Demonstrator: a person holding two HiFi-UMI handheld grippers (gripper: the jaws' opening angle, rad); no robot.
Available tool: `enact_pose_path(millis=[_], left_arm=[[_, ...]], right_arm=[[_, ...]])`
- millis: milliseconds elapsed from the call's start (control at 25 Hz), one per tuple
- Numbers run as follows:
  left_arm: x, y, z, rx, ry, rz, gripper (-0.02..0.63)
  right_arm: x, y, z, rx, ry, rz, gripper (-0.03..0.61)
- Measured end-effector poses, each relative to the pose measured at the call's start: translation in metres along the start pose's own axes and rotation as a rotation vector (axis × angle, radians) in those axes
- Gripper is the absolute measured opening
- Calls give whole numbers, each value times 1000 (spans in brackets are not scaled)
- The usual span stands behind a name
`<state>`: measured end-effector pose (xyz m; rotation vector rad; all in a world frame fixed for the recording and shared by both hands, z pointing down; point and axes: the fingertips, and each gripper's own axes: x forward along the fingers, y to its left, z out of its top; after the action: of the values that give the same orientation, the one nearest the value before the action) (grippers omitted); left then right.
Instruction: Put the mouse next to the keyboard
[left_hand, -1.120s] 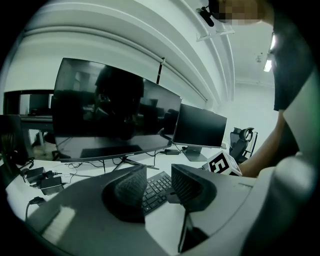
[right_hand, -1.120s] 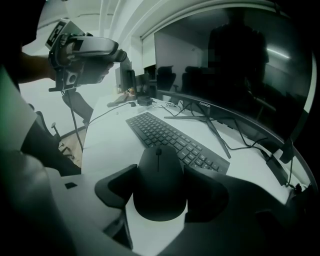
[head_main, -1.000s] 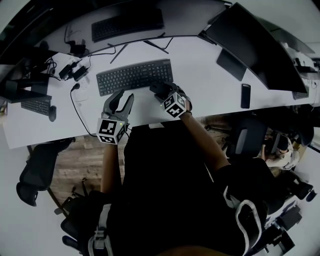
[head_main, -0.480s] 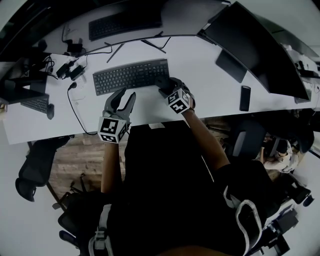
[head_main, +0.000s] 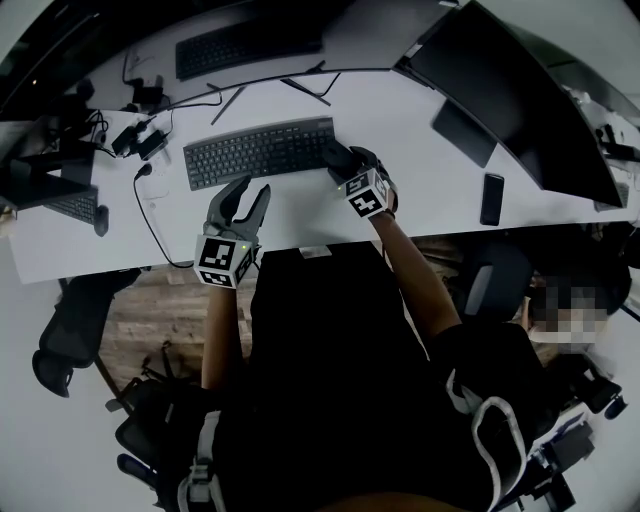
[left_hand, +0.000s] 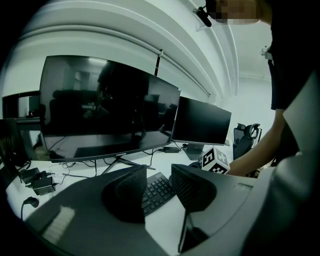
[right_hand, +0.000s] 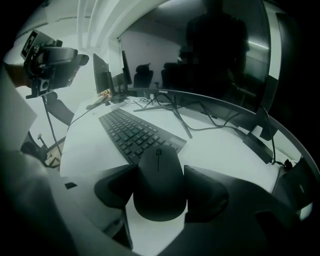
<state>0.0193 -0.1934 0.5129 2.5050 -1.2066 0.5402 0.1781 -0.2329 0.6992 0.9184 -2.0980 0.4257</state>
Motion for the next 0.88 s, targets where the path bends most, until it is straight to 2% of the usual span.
enact_pose_path(millis=[440, 880], left_arm=[[-6, -1, 0, 3, 17, 37, 153], [-16, 1, -10, -13, 42, 58, 152]], right_arm=[[14, -42, -14, 125, 16, -65, 295], [31, -70, -17, 249, 62, -168, 295]])
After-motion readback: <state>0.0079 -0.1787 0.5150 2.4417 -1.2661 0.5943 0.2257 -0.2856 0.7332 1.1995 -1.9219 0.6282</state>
